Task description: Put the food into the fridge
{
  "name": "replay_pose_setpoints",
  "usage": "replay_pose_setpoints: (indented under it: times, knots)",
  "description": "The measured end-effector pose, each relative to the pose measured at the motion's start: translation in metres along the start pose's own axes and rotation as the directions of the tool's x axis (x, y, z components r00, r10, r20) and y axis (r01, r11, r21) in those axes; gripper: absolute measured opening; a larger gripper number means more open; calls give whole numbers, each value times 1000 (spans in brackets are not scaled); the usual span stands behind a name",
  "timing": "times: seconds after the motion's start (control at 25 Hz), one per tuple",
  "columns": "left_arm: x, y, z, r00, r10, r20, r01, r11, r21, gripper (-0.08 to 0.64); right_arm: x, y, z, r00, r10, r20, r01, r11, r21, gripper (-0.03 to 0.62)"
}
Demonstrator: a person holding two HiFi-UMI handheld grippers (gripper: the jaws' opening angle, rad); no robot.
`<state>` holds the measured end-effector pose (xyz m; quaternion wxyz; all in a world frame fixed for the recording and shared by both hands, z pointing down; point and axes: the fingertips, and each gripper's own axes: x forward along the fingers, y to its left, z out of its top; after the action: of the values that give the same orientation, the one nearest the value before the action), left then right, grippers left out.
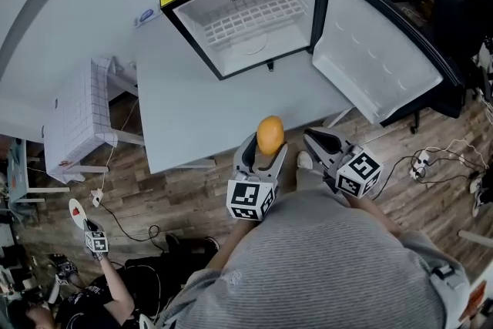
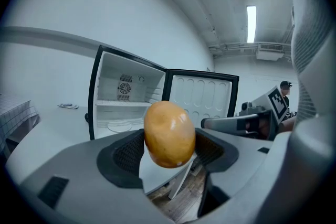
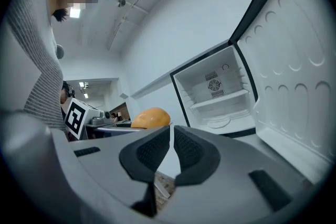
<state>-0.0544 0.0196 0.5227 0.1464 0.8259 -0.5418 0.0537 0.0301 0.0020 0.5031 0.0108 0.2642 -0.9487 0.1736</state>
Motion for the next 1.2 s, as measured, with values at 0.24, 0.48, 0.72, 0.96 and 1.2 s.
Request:
replay_pose_setpoints:
  times: [0.24, 0.48, 0.72, 0.96, 1.2]
  knots:
    - [34, 8, 23, 999, 33, 6, -33, 999, 6, 305, 15, -35, 26, 1000, 30, 6, -30, 1000, 0, 14]
    - [70, 15, 41, 997, 79, 15, -79, 997, 10, 305, 30, -66, 47, 996, 89, -3, -89, 996, -5, 14]
    - [105, 24, 59, 993, 117, 31, -118, 993, 8, 305, 45, -89, 56, 987, 159, -35, -160, 987, -17, 14]
    - [121, 32, 58, 992, 124, 26, -124, 992, -3, 305, 60, -102, 58, 983, 177, -51, -178, 984, -22, 14]
    - [129, 47, 63, 994, 102, 25, -102, 995, -2, 305, 77, -109, 65, 987, 153, -54, -155, 987, -31, 14]
